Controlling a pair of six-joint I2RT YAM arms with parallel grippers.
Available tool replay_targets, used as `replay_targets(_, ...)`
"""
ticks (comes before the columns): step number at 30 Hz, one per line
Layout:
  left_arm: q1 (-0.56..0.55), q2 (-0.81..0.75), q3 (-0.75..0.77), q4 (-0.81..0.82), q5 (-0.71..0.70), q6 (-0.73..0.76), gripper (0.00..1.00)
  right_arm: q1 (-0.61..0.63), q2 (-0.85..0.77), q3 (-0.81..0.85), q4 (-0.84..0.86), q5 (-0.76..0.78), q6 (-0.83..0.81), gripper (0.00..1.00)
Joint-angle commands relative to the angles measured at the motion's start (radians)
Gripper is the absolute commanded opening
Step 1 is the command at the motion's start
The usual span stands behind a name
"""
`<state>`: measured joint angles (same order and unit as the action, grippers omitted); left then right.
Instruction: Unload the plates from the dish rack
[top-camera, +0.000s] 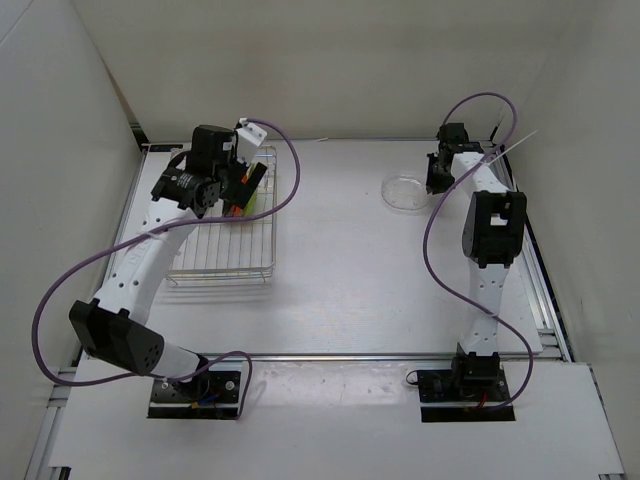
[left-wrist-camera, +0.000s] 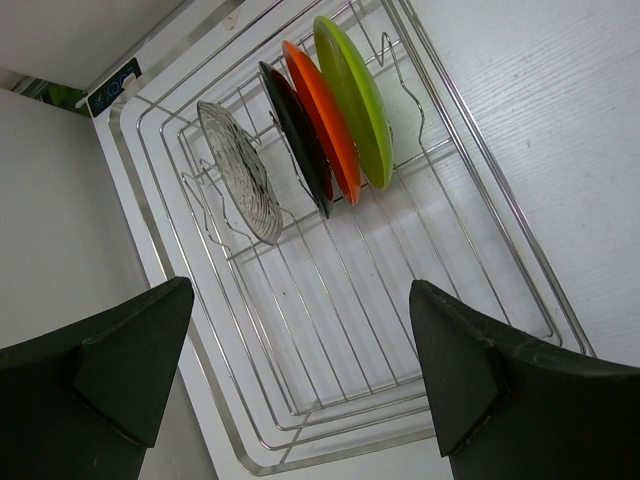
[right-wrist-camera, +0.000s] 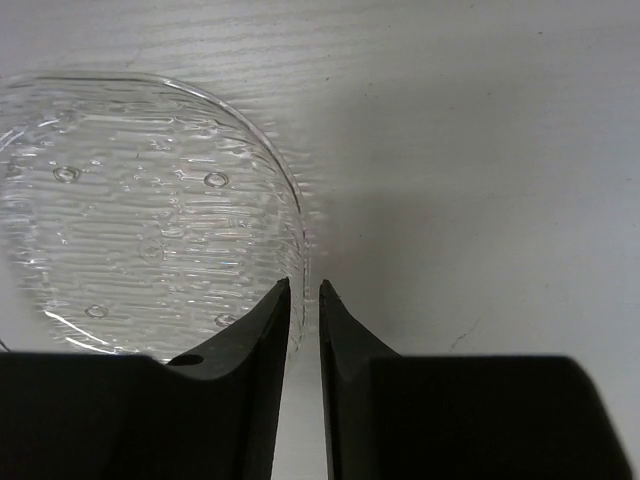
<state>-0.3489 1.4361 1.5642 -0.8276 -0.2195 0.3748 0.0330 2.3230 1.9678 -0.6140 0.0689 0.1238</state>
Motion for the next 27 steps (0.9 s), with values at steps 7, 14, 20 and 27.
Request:
replay_targets(7, 0.030, -0.091, -0.065, 0.048, 0.031, -0.045, 1.00, -0.019, 0.000, 0.057, -0.012, 0.002, -0.067, 0.27)
replay_targets(14, 0.134, -0.102, -0.125, 0.130, 0.098, -0.154, 1.00, -0.030, -0.173, 0.046, -0.065, -0.038, -0.058, 0.57)
replay_targets(20, 0.238, -0.051, -0.116, 0.168, 0.258, -0.174, 1.00, -0.041, -0.332, 0.010, -0.154, -0.102, -0.058, 0.65)
replay_targets(27, 0.370, 0.088, -0.044, 0.200, 0.449, -0.152, 0.99, -0.030, -0.438, -0.043, -0.275, -0.247, -0.150, 0.72)
